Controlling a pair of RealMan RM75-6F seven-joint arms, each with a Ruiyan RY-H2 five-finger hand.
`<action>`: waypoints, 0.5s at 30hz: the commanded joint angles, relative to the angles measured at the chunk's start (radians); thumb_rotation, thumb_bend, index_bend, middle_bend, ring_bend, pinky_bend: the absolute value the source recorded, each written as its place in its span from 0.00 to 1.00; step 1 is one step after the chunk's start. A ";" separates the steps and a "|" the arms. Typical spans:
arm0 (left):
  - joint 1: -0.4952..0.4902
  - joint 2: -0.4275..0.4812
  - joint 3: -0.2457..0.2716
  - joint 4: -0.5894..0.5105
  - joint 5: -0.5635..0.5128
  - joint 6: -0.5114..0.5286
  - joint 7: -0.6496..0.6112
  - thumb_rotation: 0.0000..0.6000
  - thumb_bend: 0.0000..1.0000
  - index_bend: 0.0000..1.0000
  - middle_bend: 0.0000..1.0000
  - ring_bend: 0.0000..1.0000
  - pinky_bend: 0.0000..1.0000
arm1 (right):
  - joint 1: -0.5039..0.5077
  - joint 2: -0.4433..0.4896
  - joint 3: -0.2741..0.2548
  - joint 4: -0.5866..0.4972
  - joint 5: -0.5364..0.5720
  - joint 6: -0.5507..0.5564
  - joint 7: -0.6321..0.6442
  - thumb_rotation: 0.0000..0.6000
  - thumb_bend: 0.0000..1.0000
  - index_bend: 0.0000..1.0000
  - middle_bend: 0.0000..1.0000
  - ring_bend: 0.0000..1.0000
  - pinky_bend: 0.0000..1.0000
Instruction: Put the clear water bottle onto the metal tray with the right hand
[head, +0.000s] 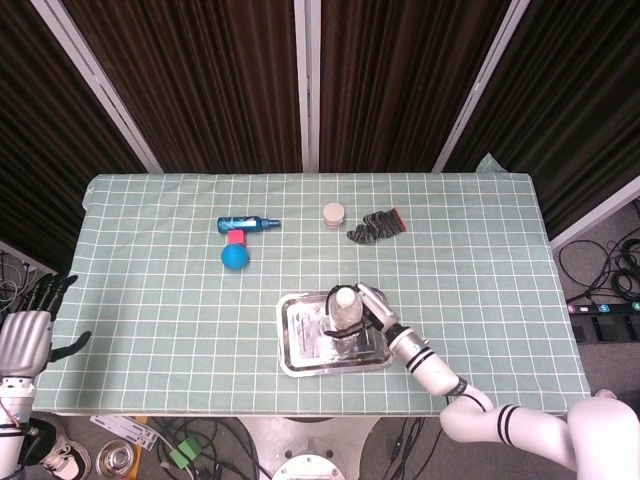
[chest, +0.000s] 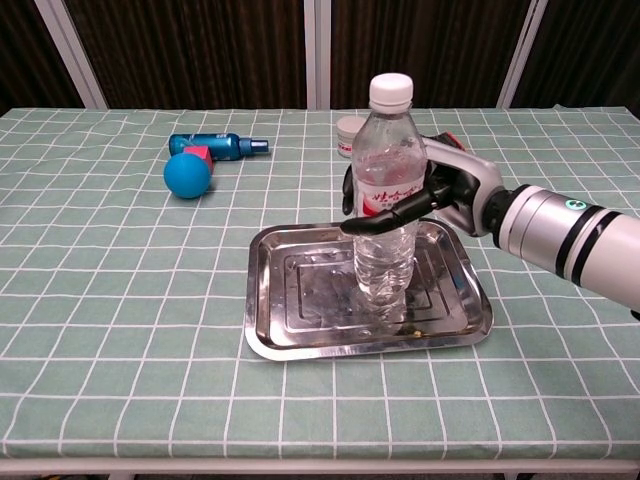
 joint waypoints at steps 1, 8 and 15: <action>-0.004 -0.003 -0.001 0.002 0.003 -0.003 -0.003 1.00 0.23 0.16 0.18 0.09 0.19 | 0.021 0.023 -0.029 0.012 -0.045 -0.010 0.044 1.00 0.00 0.24 0.36 0.13 0.21; -0.010 -0.007 0.000 -0.005 0.013 -0.005 0.004 1.00 0.23 0.16 0.18 0.09 0.19 | 0.034 0.110 -0.084 -0.022 -0.096 -0.016 0.071 1.00 0.00 0.00 0.14 0.00 0.03; -0.009 -0.006 0.003 -0.027 0.020 0.000 0.017 1.00 0.23 0.16 0.18 0.09 0.19 | 0.024 0.462 -0.171 -0.262 -0.111 -0.078 -0.055 1.00 0.00 0.00 0.02 0.00 0.00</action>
